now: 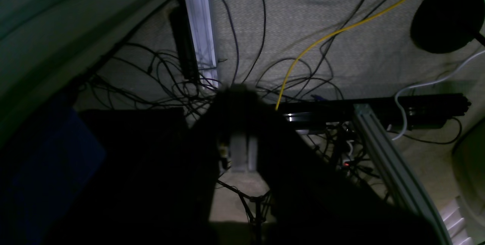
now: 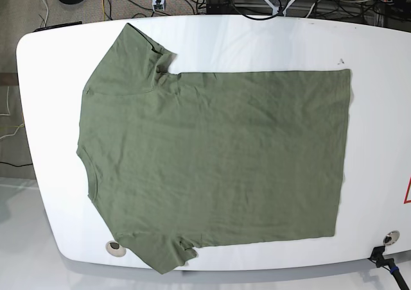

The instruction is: Fold the T-shirt properly

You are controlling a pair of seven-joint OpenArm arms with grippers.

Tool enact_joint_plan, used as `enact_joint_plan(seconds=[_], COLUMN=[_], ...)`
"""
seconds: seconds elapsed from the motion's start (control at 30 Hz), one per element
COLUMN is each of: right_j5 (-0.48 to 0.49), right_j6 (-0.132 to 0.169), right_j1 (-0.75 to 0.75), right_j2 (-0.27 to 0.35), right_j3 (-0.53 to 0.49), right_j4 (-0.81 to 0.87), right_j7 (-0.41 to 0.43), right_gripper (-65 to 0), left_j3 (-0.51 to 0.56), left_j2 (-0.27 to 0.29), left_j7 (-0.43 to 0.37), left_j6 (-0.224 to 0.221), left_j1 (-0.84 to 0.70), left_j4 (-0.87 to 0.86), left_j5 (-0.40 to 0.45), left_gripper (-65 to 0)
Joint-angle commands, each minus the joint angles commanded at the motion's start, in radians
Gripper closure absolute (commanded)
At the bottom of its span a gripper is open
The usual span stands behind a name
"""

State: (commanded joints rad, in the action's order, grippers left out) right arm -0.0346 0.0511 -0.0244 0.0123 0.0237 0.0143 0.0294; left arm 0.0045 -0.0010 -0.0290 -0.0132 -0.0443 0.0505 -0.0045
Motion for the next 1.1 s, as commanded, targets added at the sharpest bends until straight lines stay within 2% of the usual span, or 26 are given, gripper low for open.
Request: enact_joint_plan(seconds=[0.13,0.47,0.83,1.1], right_j5=[0.003,0.006,-0.001,0.009], right_j6=[0.002,0.011,0.007,0.007], right_j1=[-0.011,-0.077,-0.059,-0.108], right_j2=[0.004,0.038,0.039,0.064], right_j3=[0.001,0.007,0.005,-0.003], right_j4=[0.0,0.021,0.022,0.064], right_j7=[0.0,0.031,0.029,0.041], right_gripper=[0.0,0.0,0.0,0.0], left_j3=[0.005,0.02,0.022,-0.011], left_j2=[-0.019,-0.127,-0.125,-0.143], left_j7=[-0.002,0.008,-0.01,0.012], left_j6=[-0.004,-0.01,0.003,0.001], left_j1=[-0.054,-0.232,-0.222,-0.327], left_j4=[0.035,0.267,0.262,0.473], left_j5=[0.007,-0.005,-0.019,-0.056], left_gripper=[0.0,0.0,0.0,0.0])
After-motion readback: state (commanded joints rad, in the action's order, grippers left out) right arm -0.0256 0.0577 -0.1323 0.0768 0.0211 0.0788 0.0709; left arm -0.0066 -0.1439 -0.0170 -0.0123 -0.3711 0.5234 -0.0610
